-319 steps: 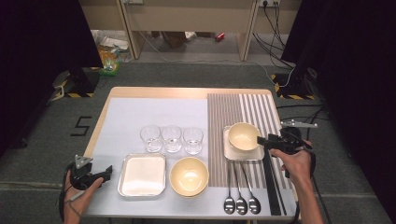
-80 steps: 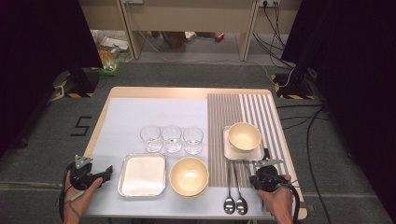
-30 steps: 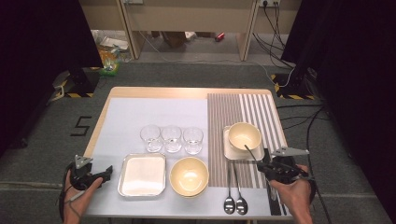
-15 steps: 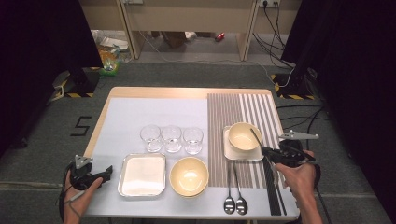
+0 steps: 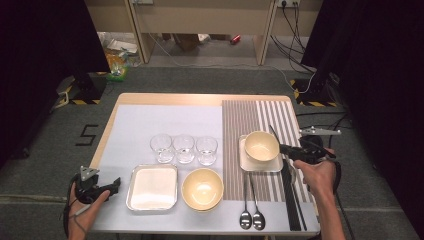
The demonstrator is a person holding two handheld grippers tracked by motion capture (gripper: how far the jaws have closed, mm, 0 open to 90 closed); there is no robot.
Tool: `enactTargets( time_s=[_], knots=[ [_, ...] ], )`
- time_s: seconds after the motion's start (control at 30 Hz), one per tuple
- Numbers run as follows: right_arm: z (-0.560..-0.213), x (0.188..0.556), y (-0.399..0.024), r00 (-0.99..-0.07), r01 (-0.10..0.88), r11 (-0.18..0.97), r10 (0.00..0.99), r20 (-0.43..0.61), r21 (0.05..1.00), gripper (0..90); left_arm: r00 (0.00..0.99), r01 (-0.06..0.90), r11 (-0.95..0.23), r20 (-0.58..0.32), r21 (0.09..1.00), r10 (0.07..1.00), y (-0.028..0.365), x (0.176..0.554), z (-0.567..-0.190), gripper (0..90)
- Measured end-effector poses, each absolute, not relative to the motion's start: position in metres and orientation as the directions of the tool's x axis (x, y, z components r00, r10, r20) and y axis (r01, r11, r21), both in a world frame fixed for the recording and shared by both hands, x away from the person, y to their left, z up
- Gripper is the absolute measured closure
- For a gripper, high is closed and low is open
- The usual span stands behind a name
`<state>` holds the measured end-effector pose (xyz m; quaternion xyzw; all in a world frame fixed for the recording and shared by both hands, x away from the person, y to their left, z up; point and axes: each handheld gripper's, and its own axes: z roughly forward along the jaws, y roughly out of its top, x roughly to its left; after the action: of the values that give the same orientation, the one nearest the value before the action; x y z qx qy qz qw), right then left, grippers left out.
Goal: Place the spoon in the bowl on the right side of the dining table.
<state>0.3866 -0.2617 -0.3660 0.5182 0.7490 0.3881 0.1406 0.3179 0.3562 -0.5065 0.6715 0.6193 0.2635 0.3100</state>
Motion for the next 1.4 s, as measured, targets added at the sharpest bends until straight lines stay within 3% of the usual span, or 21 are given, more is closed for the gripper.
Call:
enactTargets(
  time_s=[0.5, 1.4],
  knots=[
    [-0.355, 0.421, -0.258, -0.408, 0.656, 0.108, 0.883, 0.231, 0.747, 90.0, 0.094, 0.669, -0.041, -0.03, 0.742, 0.995, 0.356, 0.318, -0.506, 12.1],
    [-0.378, 0.474, -0.256, -0.34, 0.672, 0.007, 0.891, 0.301, 0.74, 90.0, 0.095, 0.669, -0.041, -0.03, 0.742, 0.995, 0.356, 0.318, -0.506, 12.1]
  ],
)
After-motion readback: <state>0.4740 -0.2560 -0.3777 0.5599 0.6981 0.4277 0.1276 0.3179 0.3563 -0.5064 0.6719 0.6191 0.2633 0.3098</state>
